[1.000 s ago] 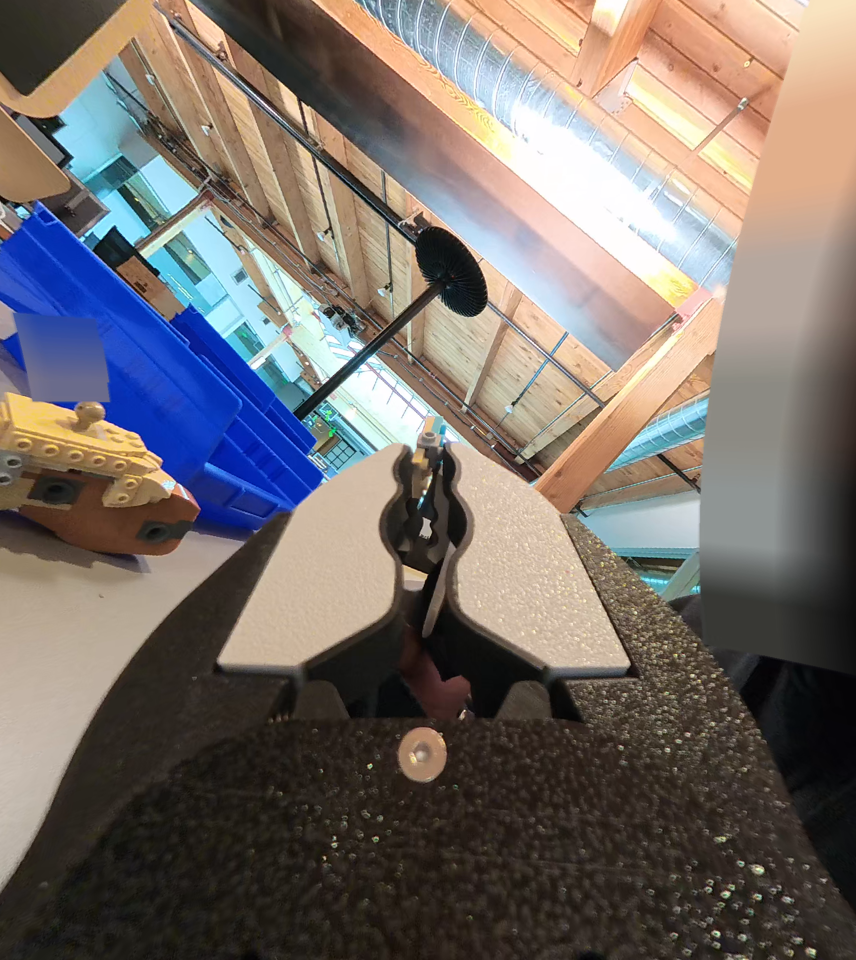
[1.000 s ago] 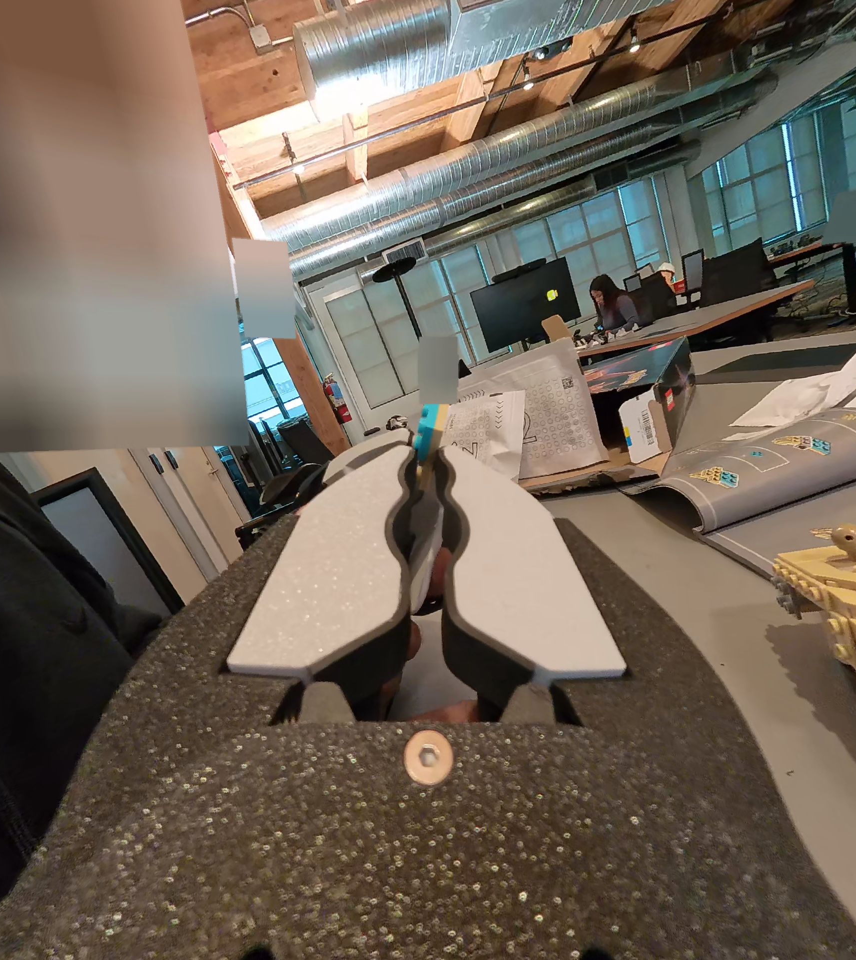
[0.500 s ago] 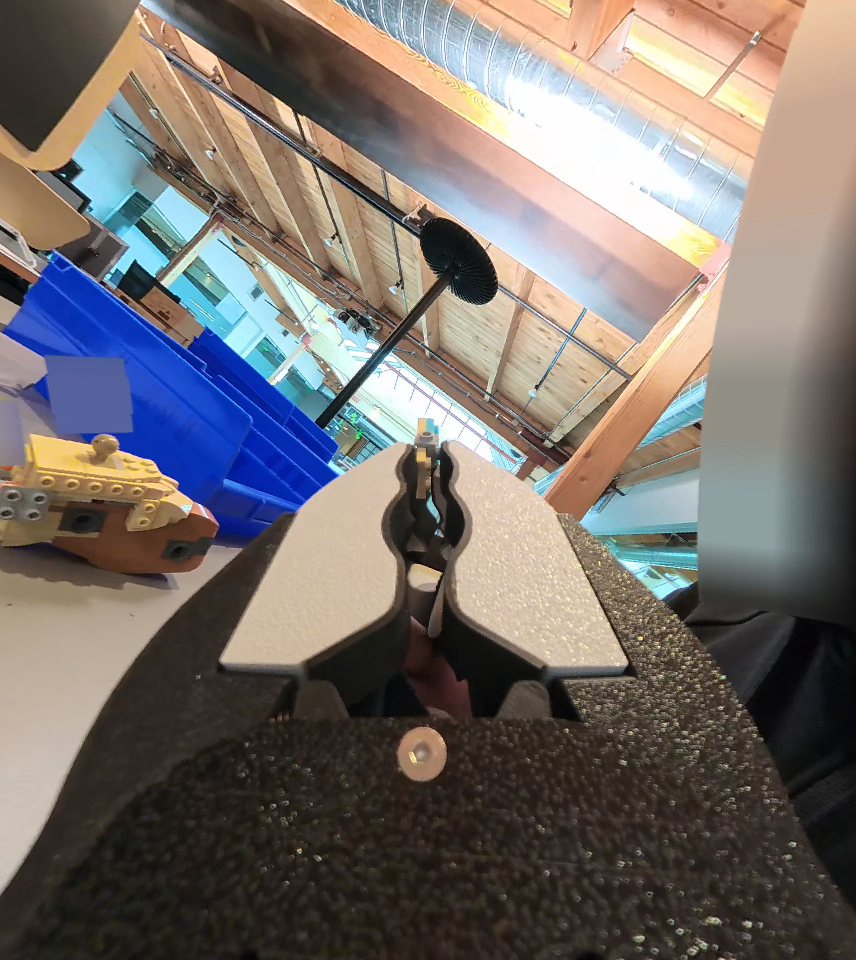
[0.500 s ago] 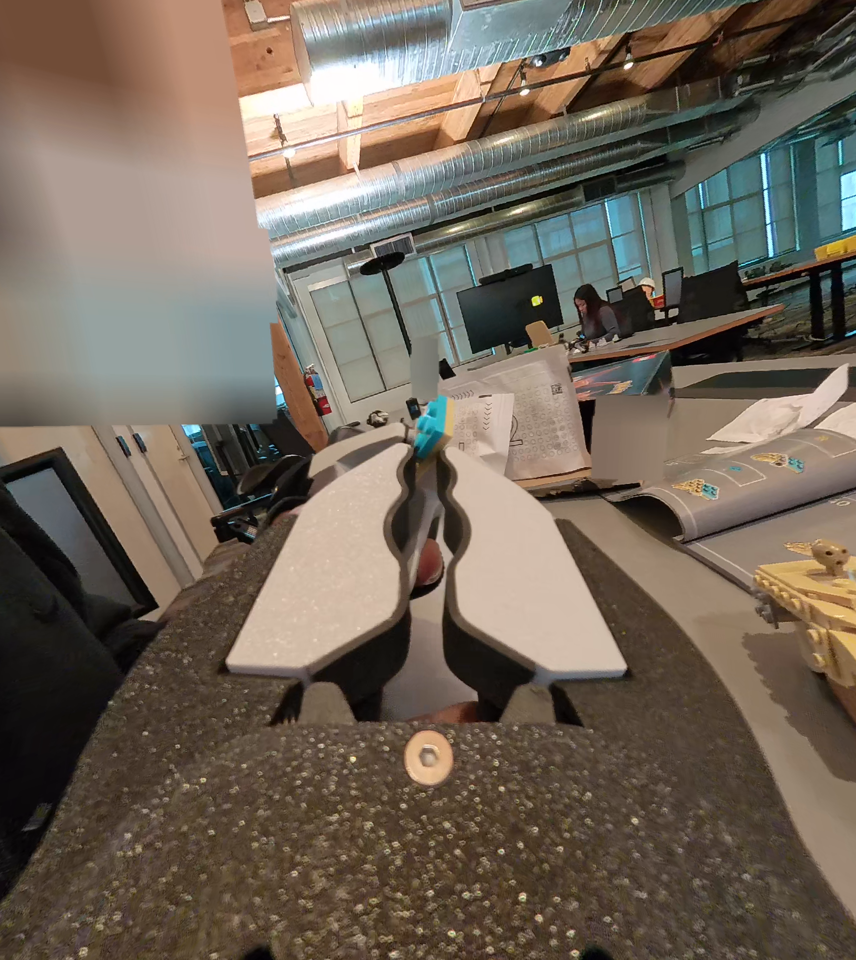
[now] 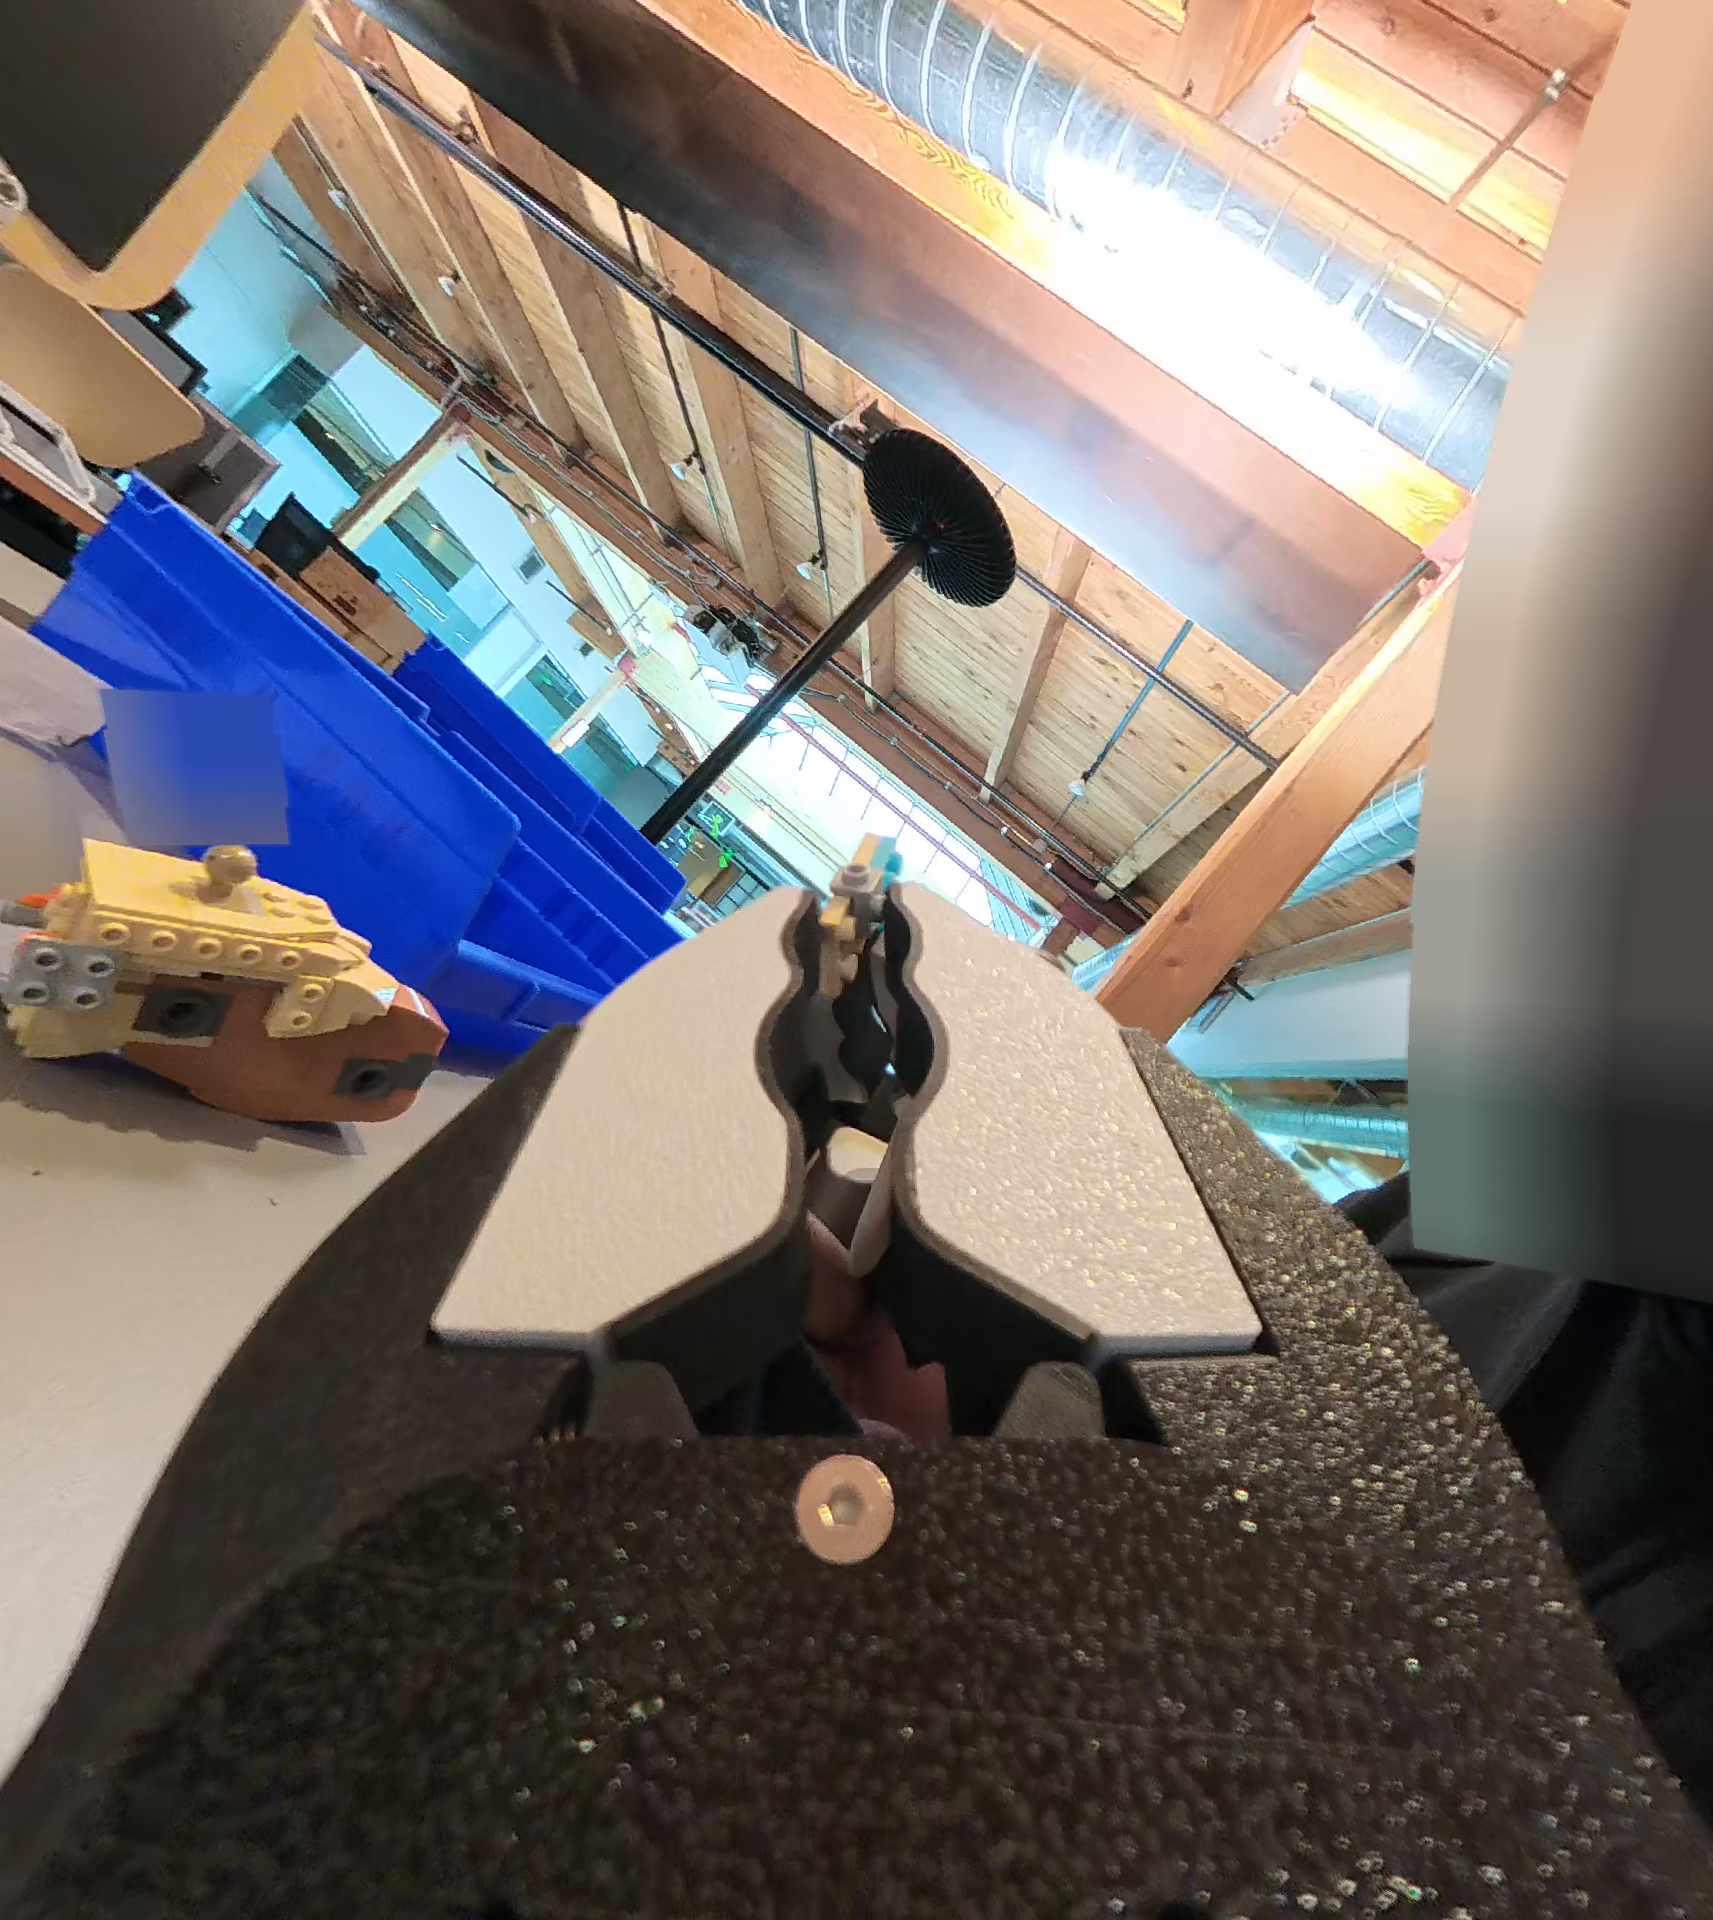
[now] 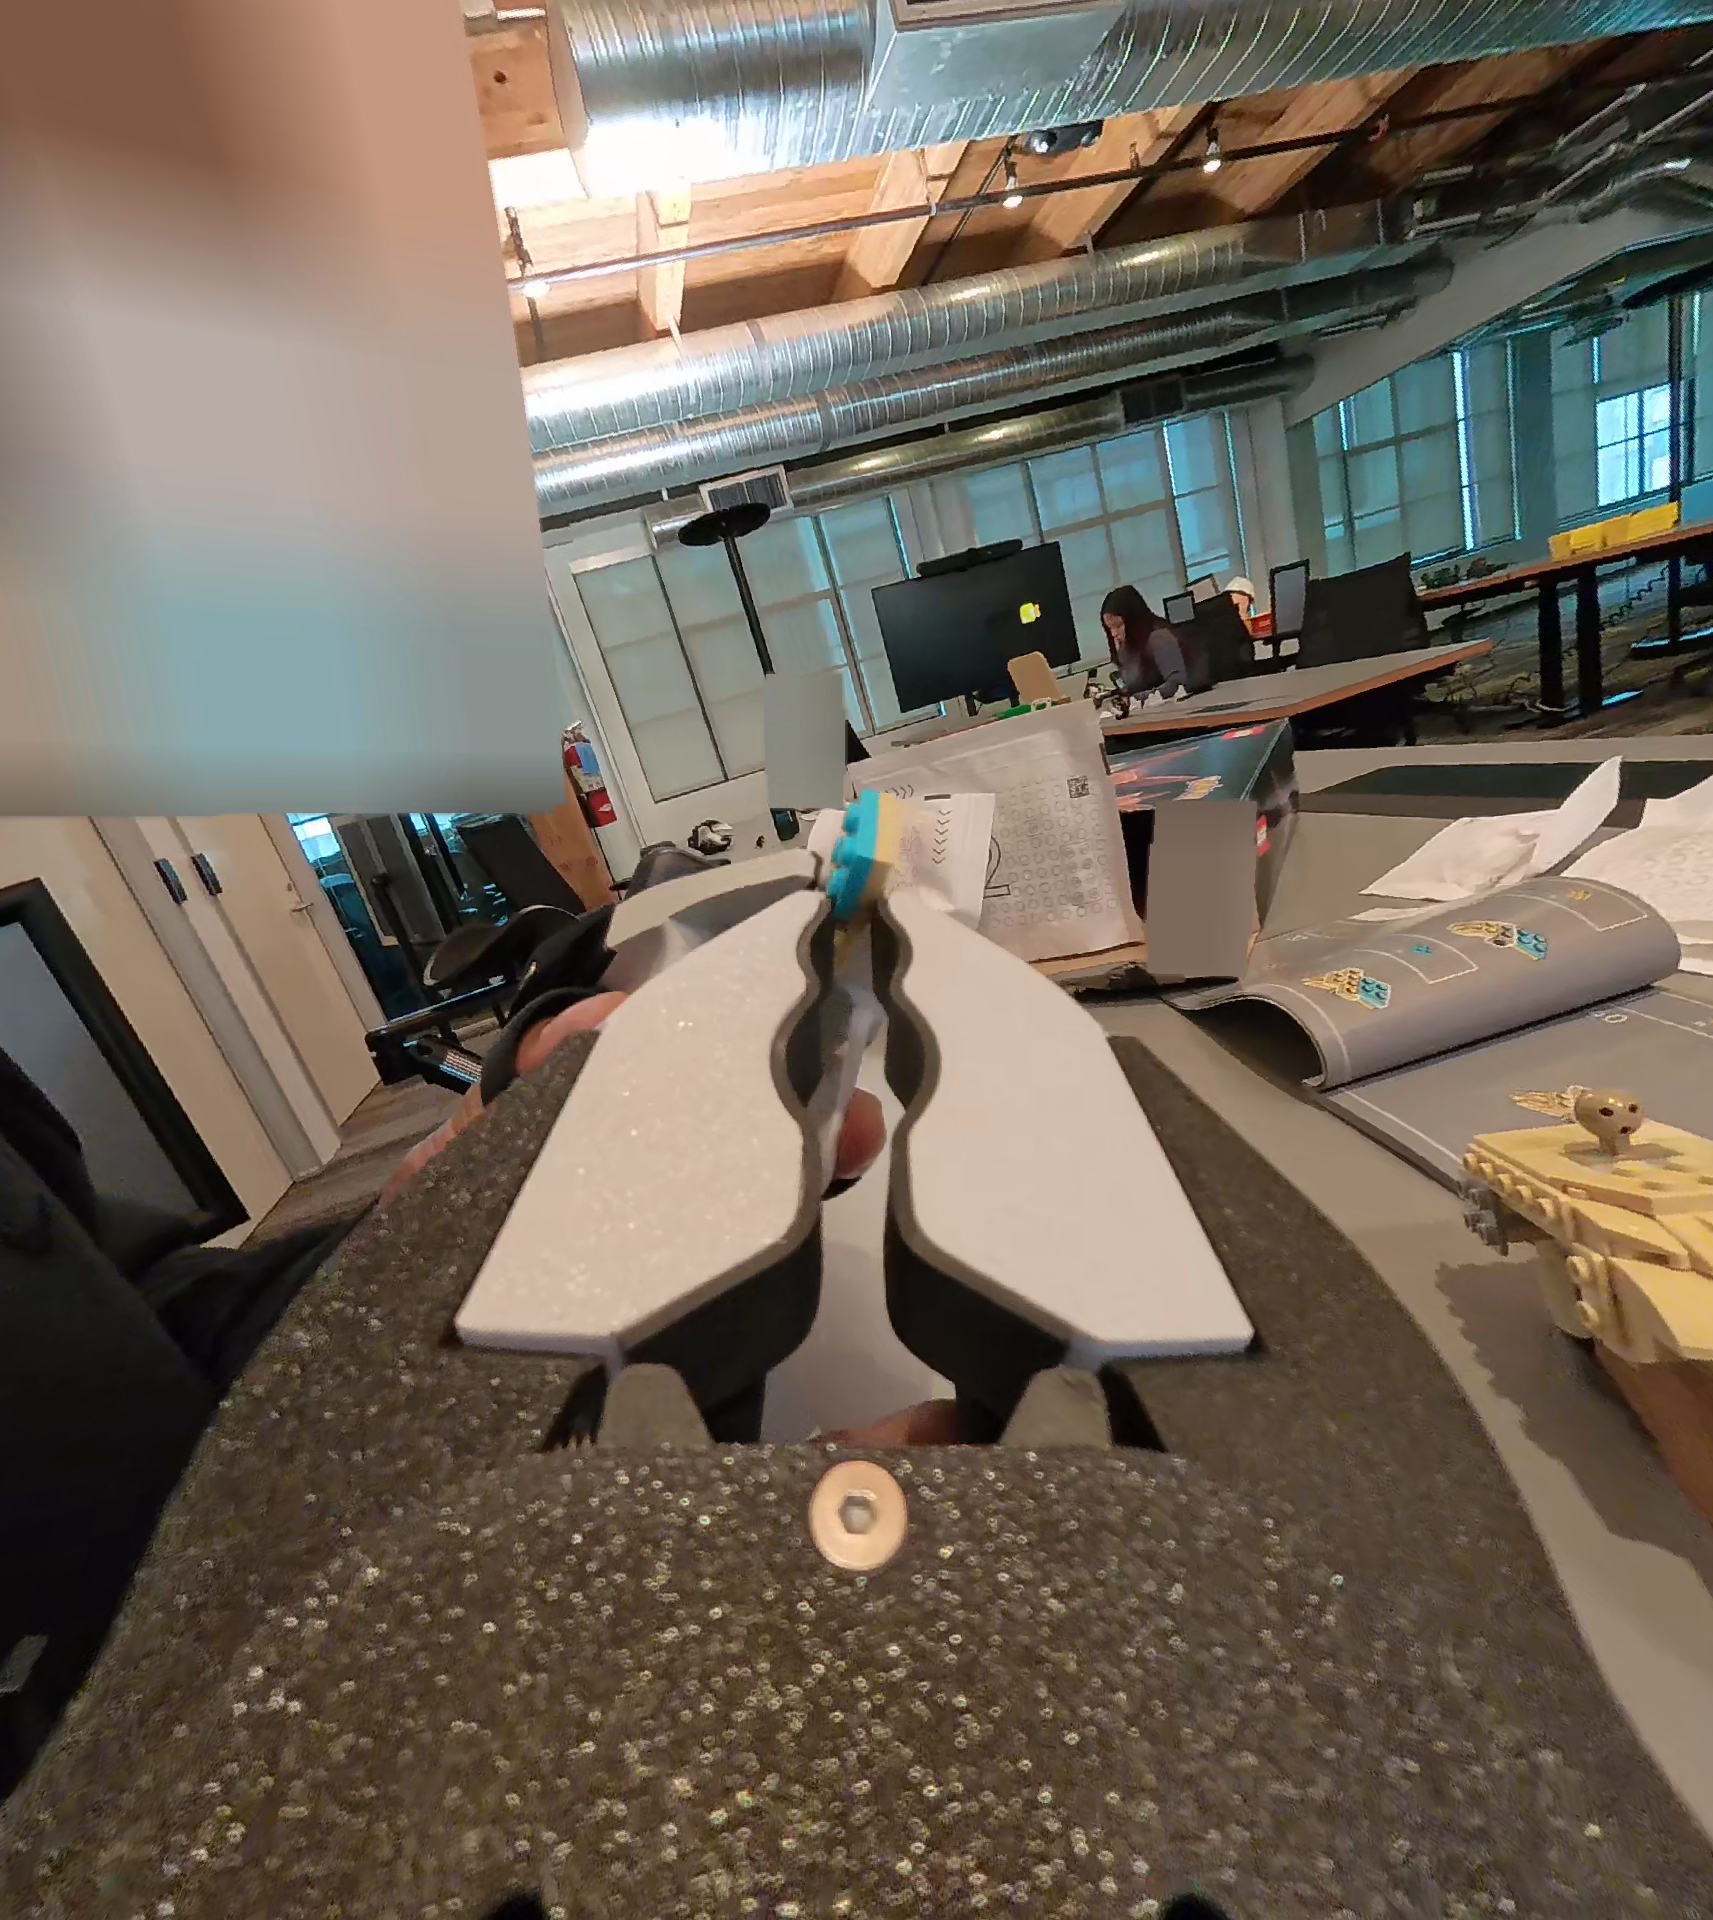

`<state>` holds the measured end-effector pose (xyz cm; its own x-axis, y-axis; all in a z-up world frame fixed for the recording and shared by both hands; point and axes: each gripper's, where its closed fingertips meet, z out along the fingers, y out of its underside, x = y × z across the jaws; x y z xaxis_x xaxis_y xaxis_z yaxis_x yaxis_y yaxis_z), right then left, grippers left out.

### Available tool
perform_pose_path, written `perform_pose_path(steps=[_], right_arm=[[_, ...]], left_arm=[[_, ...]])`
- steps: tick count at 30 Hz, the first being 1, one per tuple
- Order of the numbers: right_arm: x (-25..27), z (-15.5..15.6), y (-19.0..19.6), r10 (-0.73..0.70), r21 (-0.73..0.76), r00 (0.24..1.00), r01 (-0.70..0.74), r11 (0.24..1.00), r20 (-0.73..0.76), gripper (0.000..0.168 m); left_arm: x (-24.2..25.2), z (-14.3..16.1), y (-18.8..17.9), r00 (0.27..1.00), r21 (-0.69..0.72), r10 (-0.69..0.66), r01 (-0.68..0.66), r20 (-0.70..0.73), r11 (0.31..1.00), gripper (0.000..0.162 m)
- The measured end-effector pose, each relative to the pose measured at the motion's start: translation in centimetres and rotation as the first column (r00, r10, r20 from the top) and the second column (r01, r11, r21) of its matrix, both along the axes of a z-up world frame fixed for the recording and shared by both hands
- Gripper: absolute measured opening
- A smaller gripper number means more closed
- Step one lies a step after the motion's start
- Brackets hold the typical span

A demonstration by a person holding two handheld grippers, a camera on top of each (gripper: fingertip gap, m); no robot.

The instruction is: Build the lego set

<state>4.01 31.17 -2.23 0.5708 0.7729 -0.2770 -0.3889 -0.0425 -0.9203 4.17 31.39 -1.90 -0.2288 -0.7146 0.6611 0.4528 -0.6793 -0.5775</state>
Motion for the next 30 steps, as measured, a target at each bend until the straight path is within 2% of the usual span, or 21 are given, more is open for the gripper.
perform_pose_path(steps=[7, 14, 30], right_arm=[[0.23, 0.15, 0.16, -0.018, 0.004, 1.000, 0.018, 1.000, -0.016, 0.006], [-0.11, 0.07, -0.02, -0.046, 0.040, 0.998, 0.044, 0.998, 0.038, 0.006], [-0.56, 0.10, -0.24, -0.059, 0.069, 0.994, 0.053, 0.996, 0.095, 0.010]], left_arm=[[0.22, -0.22, 0.04, 1.000, -0.040, -0.009, 0.009, 0.007, 0.999, 0.013], [0.11, -0.08, -0.03, 0.999, -0.054, -0.026, 0.028, 0.043, 0.998, 0.014], [-0.56, 0.47, -0.47, 0.999, 0.050, 0.007, -0.009, 0.046, 0.999, 0.007]])
